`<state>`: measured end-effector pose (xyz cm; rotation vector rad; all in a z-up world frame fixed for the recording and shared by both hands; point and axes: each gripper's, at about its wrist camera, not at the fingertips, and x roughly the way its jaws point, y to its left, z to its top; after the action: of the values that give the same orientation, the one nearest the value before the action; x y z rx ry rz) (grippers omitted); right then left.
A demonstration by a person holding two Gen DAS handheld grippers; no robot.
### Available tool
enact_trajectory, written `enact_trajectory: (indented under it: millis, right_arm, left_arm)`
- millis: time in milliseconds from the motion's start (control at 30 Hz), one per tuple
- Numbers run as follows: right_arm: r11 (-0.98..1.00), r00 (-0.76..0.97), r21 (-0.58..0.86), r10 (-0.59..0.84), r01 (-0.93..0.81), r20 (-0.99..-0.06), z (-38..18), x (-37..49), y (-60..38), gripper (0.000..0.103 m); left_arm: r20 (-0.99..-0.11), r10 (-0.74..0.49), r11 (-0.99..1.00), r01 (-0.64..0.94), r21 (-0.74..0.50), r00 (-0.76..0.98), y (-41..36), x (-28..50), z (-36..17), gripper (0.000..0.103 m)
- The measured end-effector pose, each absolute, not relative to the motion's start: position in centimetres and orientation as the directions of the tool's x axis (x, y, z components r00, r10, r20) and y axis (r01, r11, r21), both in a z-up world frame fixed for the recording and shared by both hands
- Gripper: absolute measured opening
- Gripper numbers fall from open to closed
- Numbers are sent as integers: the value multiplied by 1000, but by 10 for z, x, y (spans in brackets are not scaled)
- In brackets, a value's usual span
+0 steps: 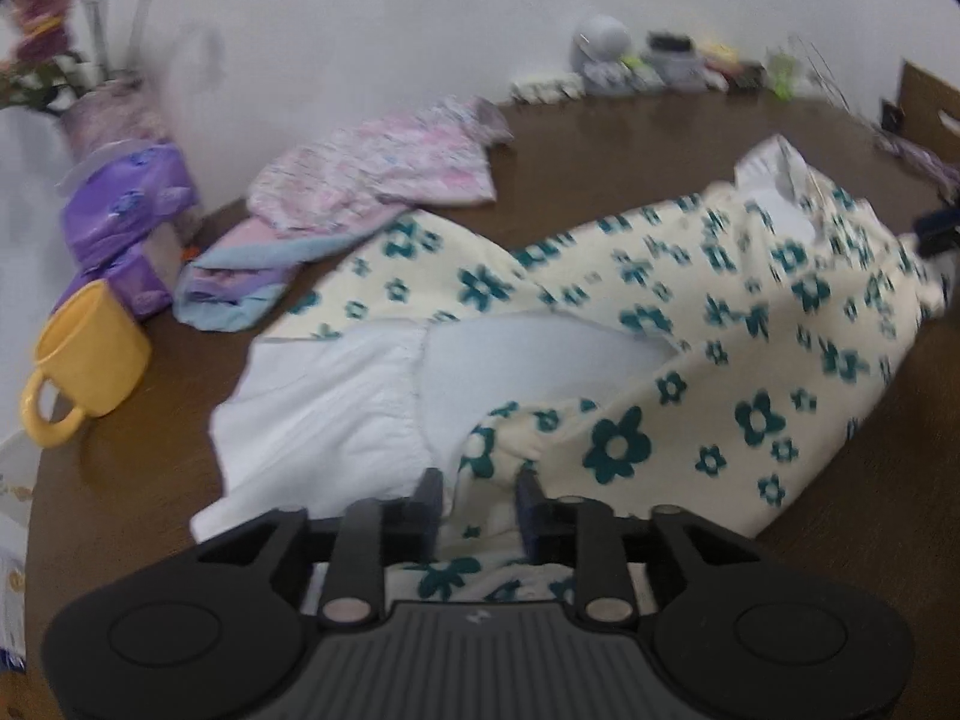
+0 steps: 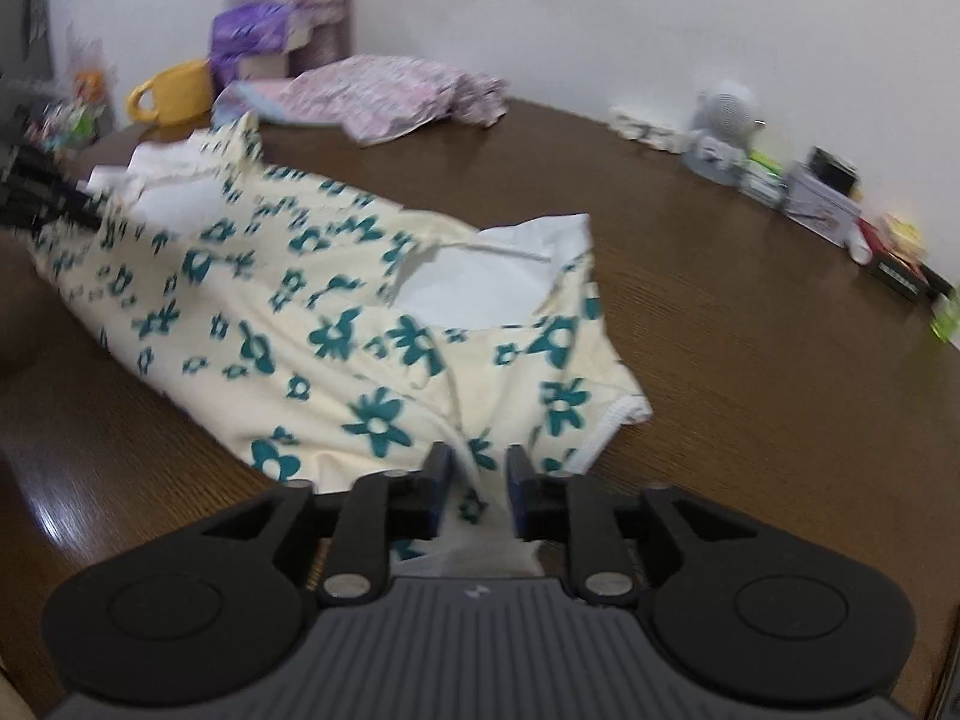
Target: Fold clothes
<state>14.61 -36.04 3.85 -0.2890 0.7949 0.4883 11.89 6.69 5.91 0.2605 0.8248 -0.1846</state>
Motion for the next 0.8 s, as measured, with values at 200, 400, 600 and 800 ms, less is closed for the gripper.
enact_trajectory:
  millis: [200, 400, 600, 800]
  right_arm:
    - [886, 634, 28, 352, -462, -689, 54, 126, -379, 39]
    - [895, 603, 153, 400, -418, -690, 38, 124, -391, 41]
    - [878, 562, 248, 456, -409, -690, 30, 133, -404, 4]
    - [860, 516, 180, 441, -478, -734, 35, 161, -394, 5]
  left_arm:
    - [-694, -135, 956, 277, 96, 708, 60, 99, 76, 30]
    - [-748, -173, 952, 304, 40, 641, 52, 97, 51, 29]
    - [-778, -134, 963, 265, 43, 614, 65, 104, 33, 18]
    - [-773, -106, 959, 270, 86, 625, 62, 101, 32, 19]
